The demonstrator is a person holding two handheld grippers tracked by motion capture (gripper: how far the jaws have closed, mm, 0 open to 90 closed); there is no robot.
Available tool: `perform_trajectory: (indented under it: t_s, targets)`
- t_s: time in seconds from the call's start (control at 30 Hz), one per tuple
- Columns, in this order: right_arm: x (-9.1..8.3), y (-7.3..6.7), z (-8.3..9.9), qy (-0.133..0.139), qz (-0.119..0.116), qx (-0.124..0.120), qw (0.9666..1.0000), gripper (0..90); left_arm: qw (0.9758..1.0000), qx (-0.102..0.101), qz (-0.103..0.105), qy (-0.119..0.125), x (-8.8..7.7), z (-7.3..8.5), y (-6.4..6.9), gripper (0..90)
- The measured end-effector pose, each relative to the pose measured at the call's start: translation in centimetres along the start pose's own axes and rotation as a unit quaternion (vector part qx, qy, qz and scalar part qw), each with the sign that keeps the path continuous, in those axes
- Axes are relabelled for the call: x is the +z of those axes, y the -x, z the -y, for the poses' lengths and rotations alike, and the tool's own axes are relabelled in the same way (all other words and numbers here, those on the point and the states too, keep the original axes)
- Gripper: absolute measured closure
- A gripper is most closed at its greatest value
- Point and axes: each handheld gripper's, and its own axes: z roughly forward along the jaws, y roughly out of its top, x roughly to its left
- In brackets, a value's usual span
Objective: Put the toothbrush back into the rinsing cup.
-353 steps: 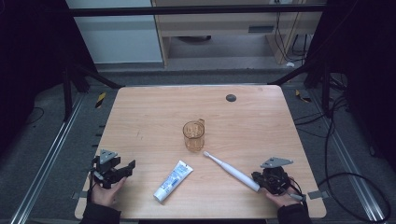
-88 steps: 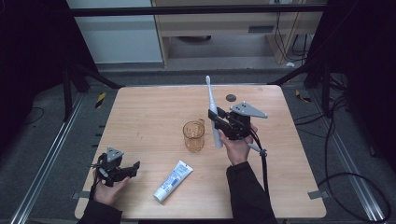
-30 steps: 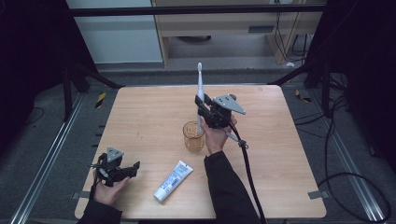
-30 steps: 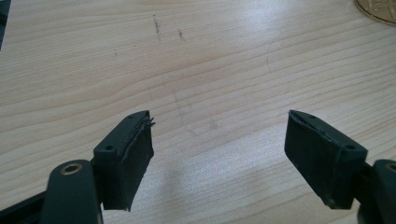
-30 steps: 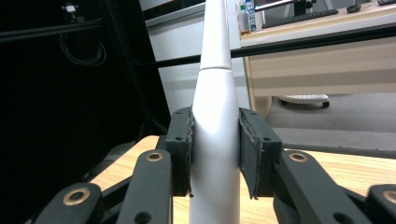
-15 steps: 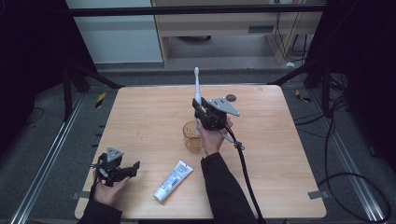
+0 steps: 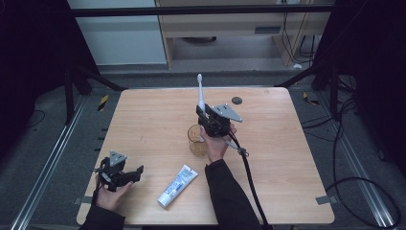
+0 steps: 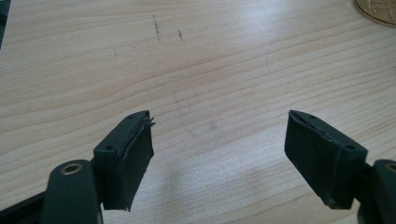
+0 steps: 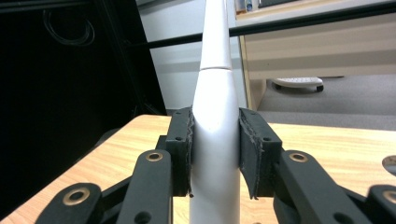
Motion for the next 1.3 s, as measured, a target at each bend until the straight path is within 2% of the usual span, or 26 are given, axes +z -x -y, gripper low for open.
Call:
perform_trajectory:
  t_s: [0.63, 0.7, 1.17, 1.3]
  targets:
    - [0.0, -0.1, 2.1, -0.036, 0.011, -0.006, 0.9993, 67.1, 1.0000, 0.001, 0.001, -0.001, 0.0, 0.0, 0.0, 22.9]
    - [0.0, -0.1, 2.4, -0.043, 0.012, -0.014, 0.9989, 67.0, 1.0000, 0.001, 0.000, -0.001, 0.0, 0.0, 0.1, 22.8]
    - [-0.1, -0.3, 3.3, -0.077, 0.012, -0.033, 0.9964, 66.9, 1.0000, 0.000, 0.001, 0.000, 0.0, 0.0, 0.1, 22.9]
    - [-0.2, -0.2, 3.4, -0.088, 0.011, -0.031, 0.9956, 66.8, 1.0000, 0.000, 0.002, 0.000, 0.0, 0.0, 0.1, 22.8]
